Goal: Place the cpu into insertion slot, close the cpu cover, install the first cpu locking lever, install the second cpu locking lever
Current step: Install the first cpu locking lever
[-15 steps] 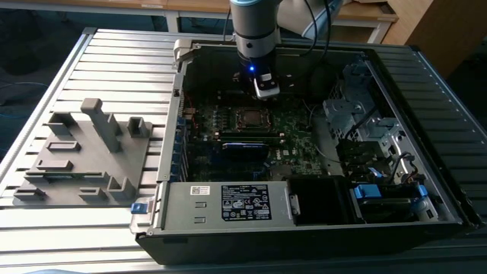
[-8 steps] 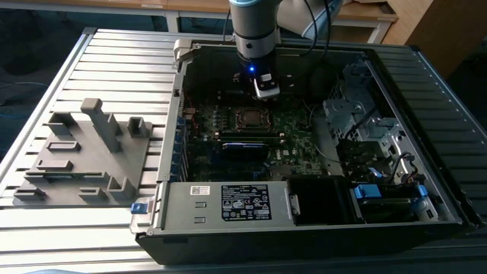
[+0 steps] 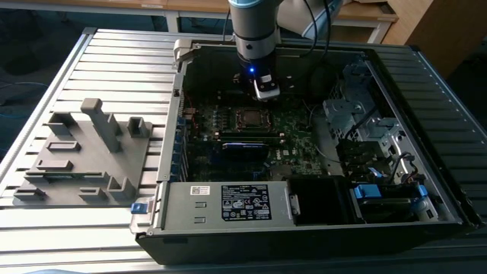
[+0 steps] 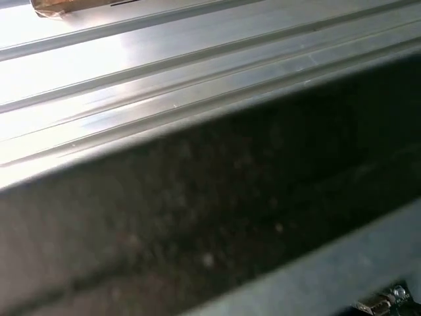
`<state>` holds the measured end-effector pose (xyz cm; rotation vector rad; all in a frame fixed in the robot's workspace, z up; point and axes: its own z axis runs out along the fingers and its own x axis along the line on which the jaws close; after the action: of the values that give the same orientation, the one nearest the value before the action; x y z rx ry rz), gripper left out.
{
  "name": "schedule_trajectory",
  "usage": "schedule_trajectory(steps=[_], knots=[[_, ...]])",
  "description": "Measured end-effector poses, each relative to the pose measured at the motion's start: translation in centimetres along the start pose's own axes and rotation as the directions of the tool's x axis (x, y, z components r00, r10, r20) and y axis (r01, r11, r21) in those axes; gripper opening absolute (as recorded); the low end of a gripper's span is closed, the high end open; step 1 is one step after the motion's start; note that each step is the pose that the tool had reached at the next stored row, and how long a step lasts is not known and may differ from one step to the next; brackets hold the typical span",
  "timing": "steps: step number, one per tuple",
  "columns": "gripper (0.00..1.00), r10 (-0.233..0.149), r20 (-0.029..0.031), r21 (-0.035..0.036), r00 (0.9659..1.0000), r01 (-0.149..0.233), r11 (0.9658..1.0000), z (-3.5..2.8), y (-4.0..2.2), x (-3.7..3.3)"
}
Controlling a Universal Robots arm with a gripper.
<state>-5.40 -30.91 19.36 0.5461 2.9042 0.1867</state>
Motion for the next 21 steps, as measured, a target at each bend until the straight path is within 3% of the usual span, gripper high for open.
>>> schedule_trajectory(steps=[14,17,21], knots=[[0.11,0.0,-0.0008,-0.0026,1.0,0.0,1.0,0.01,-0.13,-0.04],[0.11,0.002,-0.0032,-0.0094,1.0,-0.002,1.0,0.03,-0.19,-0.06],[0.11,0.005,-0.009,-0.0244,0.9999,-0.005,0.9997,0.02,-0.25,-0.08]])
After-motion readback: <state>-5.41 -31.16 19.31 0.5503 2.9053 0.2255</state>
